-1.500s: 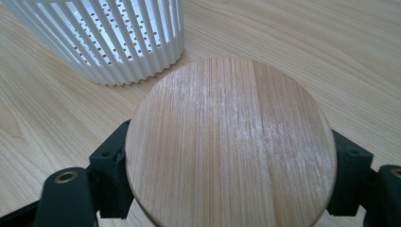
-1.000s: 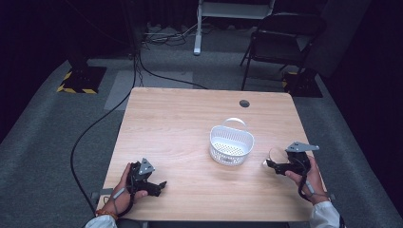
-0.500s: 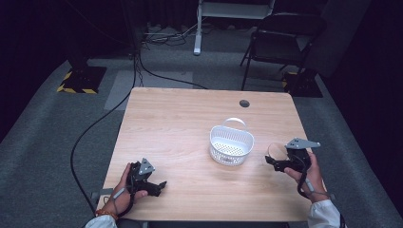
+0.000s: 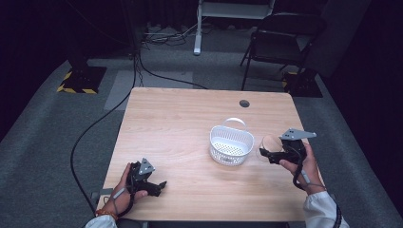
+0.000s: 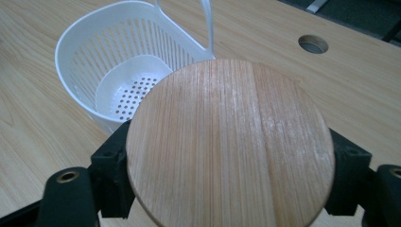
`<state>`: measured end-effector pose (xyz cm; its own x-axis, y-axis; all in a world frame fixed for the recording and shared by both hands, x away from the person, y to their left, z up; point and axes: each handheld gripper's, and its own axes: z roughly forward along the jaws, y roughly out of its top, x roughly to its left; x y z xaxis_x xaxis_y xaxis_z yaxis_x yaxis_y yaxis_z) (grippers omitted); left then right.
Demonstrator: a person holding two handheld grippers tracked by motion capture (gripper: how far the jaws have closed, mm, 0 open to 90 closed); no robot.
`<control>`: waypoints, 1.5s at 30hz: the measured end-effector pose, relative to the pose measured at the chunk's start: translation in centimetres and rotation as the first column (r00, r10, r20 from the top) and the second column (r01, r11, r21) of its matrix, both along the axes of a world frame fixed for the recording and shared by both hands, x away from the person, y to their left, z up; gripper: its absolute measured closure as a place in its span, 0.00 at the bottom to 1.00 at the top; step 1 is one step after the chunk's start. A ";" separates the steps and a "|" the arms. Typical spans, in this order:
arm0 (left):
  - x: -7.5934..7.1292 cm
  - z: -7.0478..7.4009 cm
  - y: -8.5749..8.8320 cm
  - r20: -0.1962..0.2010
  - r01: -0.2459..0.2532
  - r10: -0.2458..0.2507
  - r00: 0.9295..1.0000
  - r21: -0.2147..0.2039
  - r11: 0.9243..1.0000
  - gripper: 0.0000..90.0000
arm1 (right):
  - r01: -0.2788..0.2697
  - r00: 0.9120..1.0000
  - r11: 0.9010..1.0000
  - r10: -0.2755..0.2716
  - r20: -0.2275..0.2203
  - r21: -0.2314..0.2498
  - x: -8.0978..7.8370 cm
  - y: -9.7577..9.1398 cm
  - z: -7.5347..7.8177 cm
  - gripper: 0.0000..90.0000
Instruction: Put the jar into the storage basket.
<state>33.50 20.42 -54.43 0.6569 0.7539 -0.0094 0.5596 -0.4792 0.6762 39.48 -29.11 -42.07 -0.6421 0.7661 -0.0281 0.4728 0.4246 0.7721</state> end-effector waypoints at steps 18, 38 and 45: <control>0.0 0.0 0.0 0.000 0.000 0.000 1.000 0.000 1.000 0.00 | -0.009 1.000 1.000 0.009 0.027 0.010 1.3 2.1 3.2 0.26; 0.0 0.0 0.0 0.000 0.000 0.000 1.000 0.000 1.000 0.00 | -0.055 0.997 0.998 0.055 0.050 -0.007 2.3 5.4 4.9 0.26; 0.0 0.0 0.0 0.001 0.000 0.000 1.000 0.000 1.000 0.00 | -0.075 0.996 0.997 0.075 0.046 -0.015 2.8 7.2 4.7 0.26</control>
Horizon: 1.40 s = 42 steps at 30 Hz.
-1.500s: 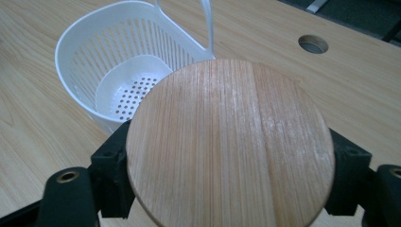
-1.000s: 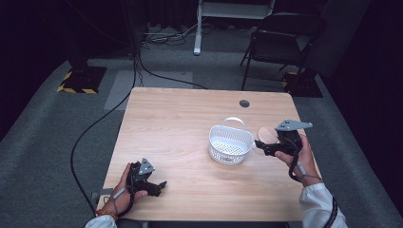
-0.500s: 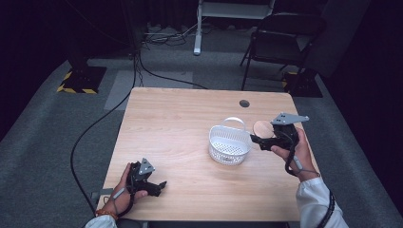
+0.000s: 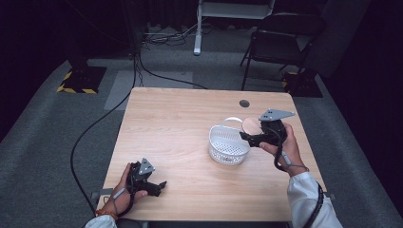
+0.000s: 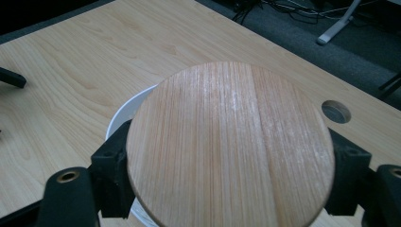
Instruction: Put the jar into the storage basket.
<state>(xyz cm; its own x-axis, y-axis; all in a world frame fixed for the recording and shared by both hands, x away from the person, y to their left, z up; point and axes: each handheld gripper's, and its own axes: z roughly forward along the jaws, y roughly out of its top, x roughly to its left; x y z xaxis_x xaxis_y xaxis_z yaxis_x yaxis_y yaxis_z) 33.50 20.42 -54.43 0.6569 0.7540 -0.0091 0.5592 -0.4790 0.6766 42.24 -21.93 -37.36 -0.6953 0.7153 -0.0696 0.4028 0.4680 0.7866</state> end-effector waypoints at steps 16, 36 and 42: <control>0.0 0.0 0.0 0.000 0.000 0.000 1.000 0.000 1.000 0.00 | -0.023 0.999 0.999 0.022 -0.034 -0.023 0.6 3.2 -2.7 0.26; 0.0 0.0 0.0 0.000 0.000 0.000 1.000 0.000 1.000 0.00 | -0.010 0.993 0.998 0.003 -0.118 -0.058 1.6 4.1 -6.3 0.26; 0.0 0.0 0.0 0.000 0.000 0.000 1.000 0.000 1.000 0.00 | 0.011 0.989 0.997 -0.022 -0.148 -0.073 1.9 4.0 -7.2 0.26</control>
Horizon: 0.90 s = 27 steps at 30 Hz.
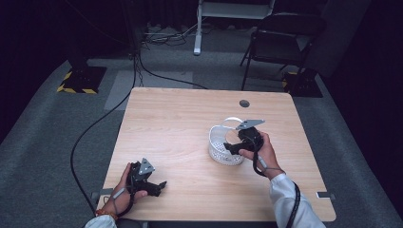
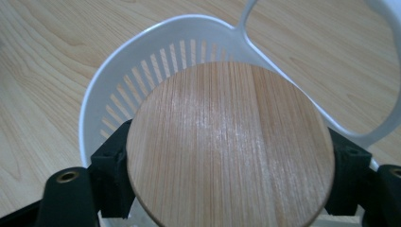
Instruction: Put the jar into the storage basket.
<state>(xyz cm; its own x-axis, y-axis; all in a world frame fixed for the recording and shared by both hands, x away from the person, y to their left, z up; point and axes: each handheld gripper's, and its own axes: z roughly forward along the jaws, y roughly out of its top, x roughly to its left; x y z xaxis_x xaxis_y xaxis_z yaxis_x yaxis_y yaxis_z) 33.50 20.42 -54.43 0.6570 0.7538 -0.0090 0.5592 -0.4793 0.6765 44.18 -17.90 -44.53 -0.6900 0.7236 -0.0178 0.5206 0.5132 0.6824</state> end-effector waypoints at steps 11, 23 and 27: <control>0.0 0.0 0.0 0.000 0.000 0.000 1.000 0.000 1.000 0.00 | 0.013 0.998 0.999 -0.015 -0.056 -0.033 0.5 0.2 -1.2 0.26; 0.0 0.0 0.0 0.000 0.000 0.000 1.000 0.000 1.000 0.00 | 0.013 0.995 0.997 -0.021 -0.094 -0.082 1.0 0.2 -1.9 0.25; 0.0 0.0 0.0 0.000 0.000 0.000 1.000 0.000 1.000 0.00 | 0.016 0.994 0.995 -0.027 -0.107 -0.101 1.1 0.2 -2.1 0.23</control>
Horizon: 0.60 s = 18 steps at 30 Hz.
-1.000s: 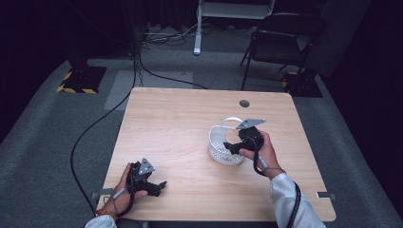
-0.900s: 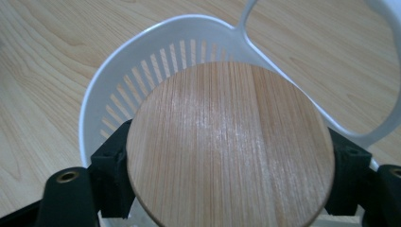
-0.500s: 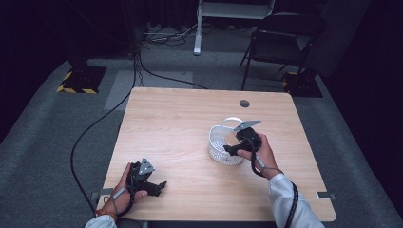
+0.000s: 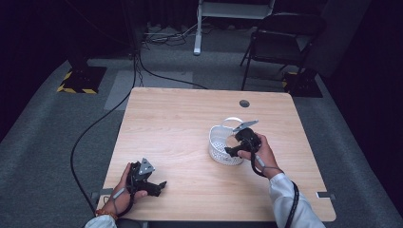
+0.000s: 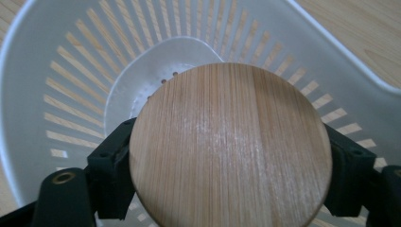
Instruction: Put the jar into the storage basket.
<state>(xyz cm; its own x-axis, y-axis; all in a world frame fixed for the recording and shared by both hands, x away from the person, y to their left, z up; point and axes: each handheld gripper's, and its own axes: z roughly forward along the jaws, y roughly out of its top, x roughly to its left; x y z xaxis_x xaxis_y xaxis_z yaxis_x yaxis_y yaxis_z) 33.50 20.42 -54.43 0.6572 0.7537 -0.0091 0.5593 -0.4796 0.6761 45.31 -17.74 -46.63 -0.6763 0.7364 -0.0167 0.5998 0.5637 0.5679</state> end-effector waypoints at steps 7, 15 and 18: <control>0.0 0.0 0.0 0.000 0.000 0.000 1.000 0.000 1.000 0.00 | 0.001 1.000 1.000 -0.002 -0.018 -0.022 0.2 -0.2 0.0 0.23; 0.0 0.0 0.0 0.000 0.000 0.000 1.000 -0.001 1.000 0.00 | 0.005 1.000 1.000 -0.005 -0.018 -0.020 0.2 -0.1 0.2 0.21; 0.0 0.0 0.0 0.000 0.000 0.000 1.000 0.000 1.000 0.00 | 0.010 1.000 1.000 -0.010 -0.023 -0.012 0.2 -0.2 0.2 0.20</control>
